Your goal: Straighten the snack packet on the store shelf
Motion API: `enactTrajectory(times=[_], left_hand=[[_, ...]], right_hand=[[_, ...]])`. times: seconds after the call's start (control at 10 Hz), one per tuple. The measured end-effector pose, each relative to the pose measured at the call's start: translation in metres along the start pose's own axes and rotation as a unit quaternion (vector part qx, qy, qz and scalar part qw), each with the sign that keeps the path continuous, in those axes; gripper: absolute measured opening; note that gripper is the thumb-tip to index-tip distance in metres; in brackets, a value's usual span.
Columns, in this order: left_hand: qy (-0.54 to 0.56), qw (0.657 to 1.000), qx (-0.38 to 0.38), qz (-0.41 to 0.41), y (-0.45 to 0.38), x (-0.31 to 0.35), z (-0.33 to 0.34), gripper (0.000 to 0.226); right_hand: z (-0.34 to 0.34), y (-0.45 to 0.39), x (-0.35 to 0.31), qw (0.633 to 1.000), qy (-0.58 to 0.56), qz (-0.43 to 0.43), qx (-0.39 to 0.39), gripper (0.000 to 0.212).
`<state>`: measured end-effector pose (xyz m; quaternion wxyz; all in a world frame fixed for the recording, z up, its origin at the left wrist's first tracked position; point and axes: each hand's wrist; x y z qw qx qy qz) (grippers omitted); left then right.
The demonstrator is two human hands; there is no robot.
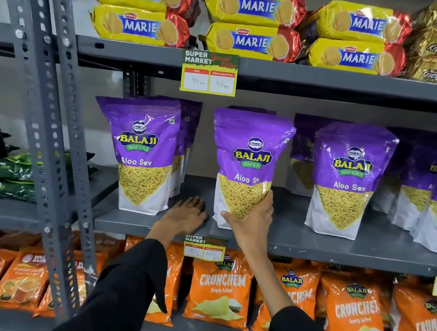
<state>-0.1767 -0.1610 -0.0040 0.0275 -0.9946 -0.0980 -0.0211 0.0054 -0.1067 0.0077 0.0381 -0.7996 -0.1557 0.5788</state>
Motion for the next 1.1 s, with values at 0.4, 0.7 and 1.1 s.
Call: enactTrajectory(times=[0.4, 0.7, 1.1], left_hand=[[0.012, 1.0, 0.017, -0.003, 0.002, -0.001, -0.009, 0.061], [0.029, 1.0, 0.009, -0.001, 0.005, 0.003, -0.001, 0.062], [0.031, 0.999, 0.022, -0.002, 0.004, 0.005, -0.002, 0.062]], right_hand=[[0.009, -0.024, -0.01, 1.0, -0.011, -0.001, 0.003, 0.127], [0.015, -0.029, -0.002, 1.0, -0.01, 0.01, 0.005, 0.127], [0.007, -0.021, -0.001, 0.999, -0.046, 0.008, -0.007, 0.138]])
Point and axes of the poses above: each hand's wrist, its own y-axis away from the middle knuckle, its own z-axis out of the palm, x = y × z, and after that the axes turned 13 degrees about z, right-handed
